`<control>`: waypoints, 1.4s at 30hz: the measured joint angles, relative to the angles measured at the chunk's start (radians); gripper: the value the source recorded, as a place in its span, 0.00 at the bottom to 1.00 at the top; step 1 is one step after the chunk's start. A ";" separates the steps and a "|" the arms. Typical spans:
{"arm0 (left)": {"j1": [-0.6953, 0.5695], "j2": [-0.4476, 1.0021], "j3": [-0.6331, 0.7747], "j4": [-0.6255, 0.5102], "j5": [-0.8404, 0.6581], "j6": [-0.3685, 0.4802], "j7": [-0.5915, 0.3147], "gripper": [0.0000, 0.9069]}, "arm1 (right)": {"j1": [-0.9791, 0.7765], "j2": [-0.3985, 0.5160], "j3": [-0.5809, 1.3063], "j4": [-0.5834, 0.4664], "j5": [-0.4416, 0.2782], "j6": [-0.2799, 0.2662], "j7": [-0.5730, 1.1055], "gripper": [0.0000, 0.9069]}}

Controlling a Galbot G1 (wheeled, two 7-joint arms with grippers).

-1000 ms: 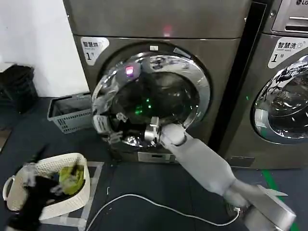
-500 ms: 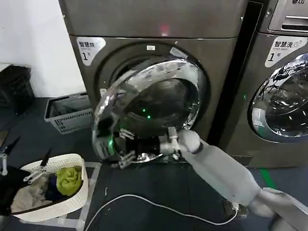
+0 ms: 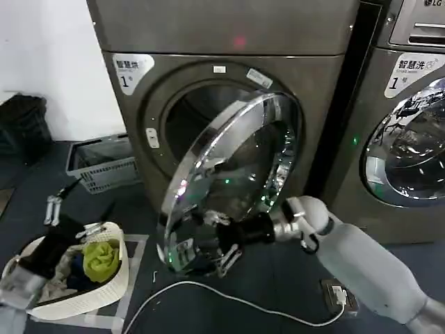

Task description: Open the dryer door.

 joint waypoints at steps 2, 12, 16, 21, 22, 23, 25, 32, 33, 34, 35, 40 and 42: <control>-0.030 0.016 0.039 0.015 0.007 -0.003 0.005 1.00 | -0.026 -0.025 0.045 0.006 0.009 0.001 0.017 1.00; -0.182 0.034 0.300 0.099 0.029 -0.042 0.037 1.00 | -0.397 -0.232 0.500 0.113 0.022 0.016 0.092 1.00; -0.242 0.036 0.408 0.128 0.026 -0.059 0.039 1.00 | -0.698 -0.243 0.817 0.193 -0.026 0.053 0.183 1.00; -0.309 0.045 0.532 0.164 0.015 -0.083 0.038 1.00 | -1.078 -0.146 1.231 0.259 -0.179 0.071 0.388 1.00; -0.319 0.045 0.560 0.170 0.015 -0.089 0.039 1.00 | -1.142 -0.115 1.312 0.267 -0.225 0.071 0.441 1.00; -0.332 0.046 0.586 0.179 0.014 -0.095 0.039 1.00 | -1.198 -0.085 1.391 0.275 -0.260 0.063 0.494 1.00; -0.351 0.048 0.629 0.191 0.012 -0.103 0.039 1.00 | -1.288 -0.021 1.550 0.294 -0.334 0.022 0.631 1.00; -0.439 0.046 0.762 0.241 -0.006 -0.114 0.034 1.00 | -1.381 0.221 2.022 0.346 -0.526 -0.183 1.008 1.00; -0.456 0.042 0.782 0.250 -0.007 -0.116 0.033 1.00 | -1.381 0.253 2.073 0.344 -0.543 -0.188 1.031 1.00; -0.470 0.039 0.802 0.257 -0.007 -0.118 0.033 1.00 | -1.379 0.282 2.121 0.338 -0.564 -0.188 1.059 1.00; -0.483 0.035 0.820 0.263 -0.007 -0.120 0.033 1.00 | -1.378 0.313 2.174 0.327 -0.580 -0.189 1.091 1.00; -0.567 0.000 0.935 0.314 -0.004 -0.124 0.031 1.00 | -1.382 0.418 2.367 0.266 -0.659 -0.198 1.206 1.00; -0.606 -0.017 0.981 0.339 -0.003 -0.124 0.031 1.00 | -1.383 0.441 2.426 0.231 -0.693 -0.199 1.270 1.00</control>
